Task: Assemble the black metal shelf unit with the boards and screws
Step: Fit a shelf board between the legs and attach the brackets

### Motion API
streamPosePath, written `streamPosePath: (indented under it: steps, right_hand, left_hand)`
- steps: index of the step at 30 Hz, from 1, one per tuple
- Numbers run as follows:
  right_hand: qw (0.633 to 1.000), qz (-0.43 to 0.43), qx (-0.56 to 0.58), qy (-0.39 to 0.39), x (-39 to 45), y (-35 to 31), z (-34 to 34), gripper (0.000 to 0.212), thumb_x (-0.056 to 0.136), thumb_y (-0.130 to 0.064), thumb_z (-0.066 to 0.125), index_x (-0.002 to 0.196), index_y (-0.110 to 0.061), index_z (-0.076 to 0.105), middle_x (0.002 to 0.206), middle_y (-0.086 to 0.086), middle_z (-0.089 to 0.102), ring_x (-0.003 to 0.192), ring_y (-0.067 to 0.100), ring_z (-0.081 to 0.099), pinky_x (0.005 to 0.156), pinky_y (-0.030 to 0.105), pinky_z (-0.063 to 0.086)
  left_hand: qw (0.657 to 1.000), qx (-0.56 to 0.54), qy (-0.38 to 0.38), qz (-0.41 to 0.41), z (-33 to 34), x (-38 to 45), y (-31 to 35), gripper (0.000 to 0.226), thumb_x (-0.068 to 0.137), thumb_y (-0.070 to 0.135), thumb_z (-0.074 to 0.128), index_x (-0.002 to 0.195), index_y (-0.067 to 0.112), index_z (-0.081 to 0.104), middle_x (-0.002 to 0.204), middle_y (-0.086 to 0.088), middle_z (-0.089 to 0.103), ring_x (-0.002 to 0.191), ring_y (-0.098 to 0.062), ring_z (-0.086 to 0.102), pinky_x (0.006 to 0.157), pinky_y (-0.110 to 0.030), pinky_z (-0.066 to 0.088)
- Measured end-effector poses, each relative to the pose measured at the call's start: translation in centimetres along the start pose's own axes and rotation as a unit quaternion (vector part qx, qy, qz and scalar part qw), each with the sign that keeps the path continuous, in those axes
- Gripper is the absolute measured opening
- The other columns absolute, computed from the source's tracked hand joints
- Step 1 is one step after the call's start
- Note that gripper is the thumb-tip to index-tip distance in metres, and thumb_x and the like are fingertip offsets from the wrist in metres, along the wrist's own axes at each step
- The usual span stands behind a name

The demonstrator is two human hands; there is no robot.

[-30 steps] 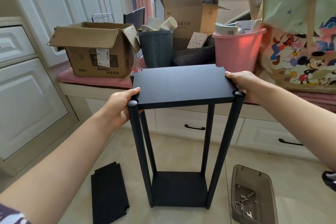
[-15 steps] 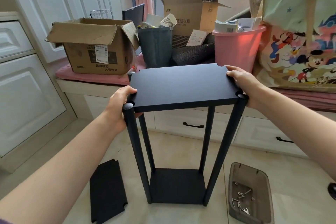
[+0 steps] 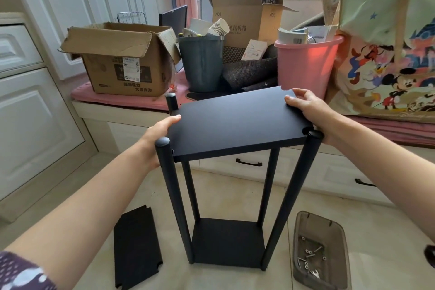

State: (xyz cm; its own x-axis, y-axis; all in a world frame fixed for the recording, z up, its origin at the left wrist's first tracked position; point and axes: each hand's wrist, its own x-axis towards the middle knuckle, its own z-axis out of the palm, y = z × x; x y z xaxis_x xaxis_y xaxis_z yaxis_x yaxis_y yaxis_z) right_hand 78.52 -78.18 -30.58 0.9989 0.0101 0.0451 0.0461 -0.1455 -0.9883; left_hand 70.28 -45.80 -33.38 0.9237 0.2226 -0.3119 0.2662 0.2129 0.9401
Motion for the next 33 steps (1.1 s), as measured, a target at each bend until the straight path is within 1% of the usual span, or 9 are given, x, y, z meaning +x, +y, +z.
streamPosePath:
  steps: [4,7,10,13,18,23,26,28,33]
  right_hand:
    - [1.0,0.021,0.005,-0.016,0.2,-0.3,0.2,0.041,0.096,-0.027,0.062,0.134,-0.017,0.051,0.115,0.005,0.068,0.081,0.015,0.068,0.063,0.029,0.058]
    - [0.999,0.034,0.004,-0.013,0.3,-0.9,0.7,0.039,0.097,-0.019,0.06,0.132,-0.005,0.052,0.118,0.014,0.064,0.086,0.024,0.064,0.071,0.035,0.054]
    - [0.996,0.083,0.002,0.013,0.0,-1.2,0.9,0.02,0.091,-0.026,0.065,0.1,-0.008,0.064,0.091,0.009,0.068,0.065,0.023,0.065,0.061,0.029,0.052]
    - [0.992,0.114,-0.041,0.045,0.2,-1.1,0.7,0.031,0.083,-0.04,0.07,0.101,-0.015,0.063,0.094,0.007,0.064,0.073,0.025,0.062,0.067,0.032,0.047]
    - [0.984,0.117,-0.106,0.078,0.2,-1.5,0.8,0.032,0.081,-0.049,0.068,0.081,-0.024,0.049,0.085,0.001,0.049,0.066,0.017,0.05,0.031,0.013,0.033]
    - [0.984,0.145,-0.097,0.048,-0.1,-1.3,0.5,0.018,0.085,-0.043,0.066,0.087,-0.027,0.057,0.084,-0.002,0.052,0.063,0.01,0.049,0.029,0.01,0.03]
    - [0.988,0.147,-0.057,0.005,-0.3,-1.2,0.5,0.021,0.089,-0.033,0.063,0.11,-0.031,0.062,0.094,-0.002,0.06,0.063,0.009,0.055,0.041,0.019,0.042]
    - [0.989,0.149,-0.01,-0.018,-0.3,-1.2,0.5,0.026,0.092,-0.025,0.06,0.117,-0.029,0.06,0.098,0.0,0.065,0.061,0.011,0.06,0.044,0.021,0.048]
    - [0.985,0.17,0.011,-0.013,0.1,-0.7,0.3,0.019,0.092,-0.023,0.064,0.101,-0.006,0.062,0.073,0.003,0.065,0.041,0.01,0.059,0.04,0.017,0.048]
  left_hand:
    - [1.0,0.016,0.014,-0.016,-0.3,0.9,-0.2,0.049,0.092,0.044,0.067,0.129,0.012,0.063,0.125,-0.009,0.069,0.099,-0.028,0.068,0.073,-0.037,0.056]
    - [1.0,0.023,0.013,-0.012,-0.7,1.5,-0.2,0.039,0.093,0.042,0.066,0.119,0.014,0.066,0.112,-0.009,0.07,0.089,-0.026,0.067,0.073,-0.036,0.054]
    - [1.0,0.028,-0.006,-0.003,-0.7,1.8,-0.2,0.027,0.095,0.041,0.061,0.109,0.019,0.064,0.099,-0.006,0.069,0.077,-0.022,0.069,0.065,-0.032,0.055]
    - [1.0,0.02,-0.012,0.017,-0.7,2.1,0.1,0.018,0.096,0.036,0.059,0.102,0.02,0.064,0.086,-0.003,0.072,0.062,-0.016,0.072,0.053,-0.026,0.056]
    - [0.999,0.036,-0.008,-0.008,-0.8,2.3,0.7,0.026,0.092,0.041,0.062,0.101,0.017,0.064,0.075,-0.002,0.074,0.061,-0.018,0.072,0.061,-0.028,0.055]
    - [0.999,0.051,-0.001,-0.018,-0.6,2.3,1.2,0.021,0.095,0.036,0.061,0.105,0.018,0.063,0.08,-0.004,0.072,0.057,-0.016,0.07,0.049,-0.023,0.053]
    - [0.997,0.062,0.013,-0.033,-0.7,2.4,1.6,0.022,0.095,0.035,0.062,0.103,0.015,0.063,0.065,-0.002,0.071,0.05,-0.014,0.068,0.04,-0.019,0.049]
    - [0.995,0.087,0.024,-0.041,-0.6,2.4,1.8,0.028,0.095,0.037,0.062,0.11,0.014,0.062,0.076,-0.004,0.07,0.059,-0.015,0.068,0.039,-0.017,0.047]
    - [0.992,0.107,0.056,-0.026,-0.2,3.0,1.6,0.034,0.096,0.035,0.064,0.118,0.009,0.06,0.086,-0.006,0.064,0.067,-0.017,0.06,0.043,-0.021,0.046]
